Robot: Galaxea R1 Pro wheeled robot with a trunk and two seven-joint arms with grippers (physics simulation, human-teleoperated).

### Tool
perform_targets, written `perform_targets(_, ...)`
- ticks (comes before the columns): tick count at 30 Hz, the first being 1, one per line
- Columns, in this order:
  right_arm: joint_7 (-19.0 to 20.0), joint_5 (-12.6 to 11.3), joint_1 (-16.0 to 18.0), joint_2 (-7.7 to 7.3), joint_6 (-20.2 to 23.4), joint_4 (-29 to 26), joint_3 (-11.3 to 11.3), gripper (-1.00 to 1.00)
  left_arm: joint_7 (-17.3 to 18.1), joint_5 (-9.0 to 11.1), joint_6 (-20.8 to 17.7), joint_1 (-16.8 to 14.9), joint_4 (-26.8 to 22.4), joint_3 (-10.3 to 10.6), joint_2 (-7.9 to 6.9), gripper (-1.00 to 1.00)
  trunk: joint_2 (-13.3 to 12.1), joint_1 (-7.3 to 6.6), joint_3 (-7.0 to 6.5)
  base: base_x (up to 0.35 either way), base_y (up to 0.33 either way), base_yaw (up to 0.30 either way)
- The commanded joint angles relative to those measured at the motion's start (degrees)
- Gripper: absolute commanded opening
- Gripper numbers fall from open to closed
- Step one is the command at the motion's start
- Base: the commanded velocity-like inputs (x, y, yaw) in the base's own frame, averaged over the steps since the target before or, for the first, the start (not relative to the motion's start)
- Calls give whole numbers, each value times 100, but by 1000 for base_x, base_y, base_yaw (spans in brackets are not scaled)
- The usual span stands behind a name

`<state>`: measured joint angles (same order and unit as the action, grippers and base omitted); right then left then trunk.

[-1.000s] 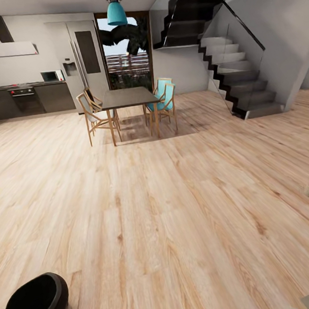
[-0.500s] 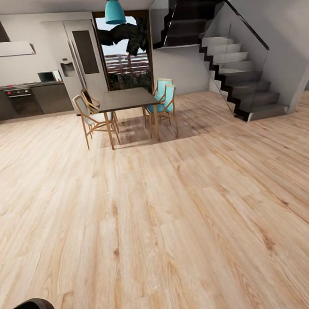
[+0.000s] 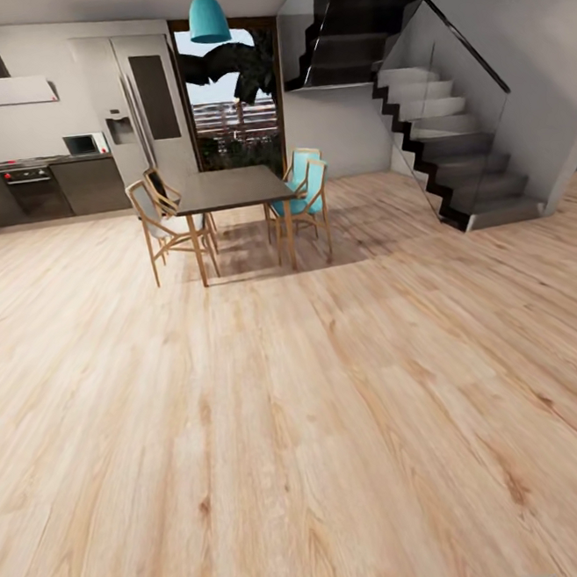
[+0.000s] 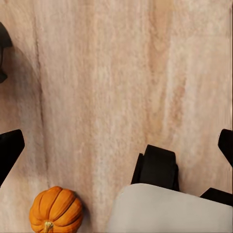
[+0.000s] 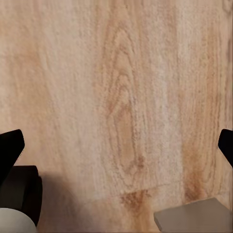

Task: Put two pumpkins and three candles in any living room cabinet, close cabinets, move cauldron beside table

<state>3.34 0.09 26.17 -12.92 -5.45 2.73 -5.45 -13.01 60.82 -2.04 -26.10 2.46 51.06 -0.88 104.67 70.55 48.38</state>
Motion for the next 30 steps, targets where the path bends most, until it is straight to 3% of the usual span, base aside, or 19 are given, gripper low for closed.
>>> perform_targets(1,0,0,1,0,0,0,0,100,0,0,-1,0,0,0,0,100,0,0,0,325,-81,0)
perform_targets(30,0,0,2,7,0,0,0,100,0,-2,2,0,0,0,0,100,0,0,0,325,-81,0)
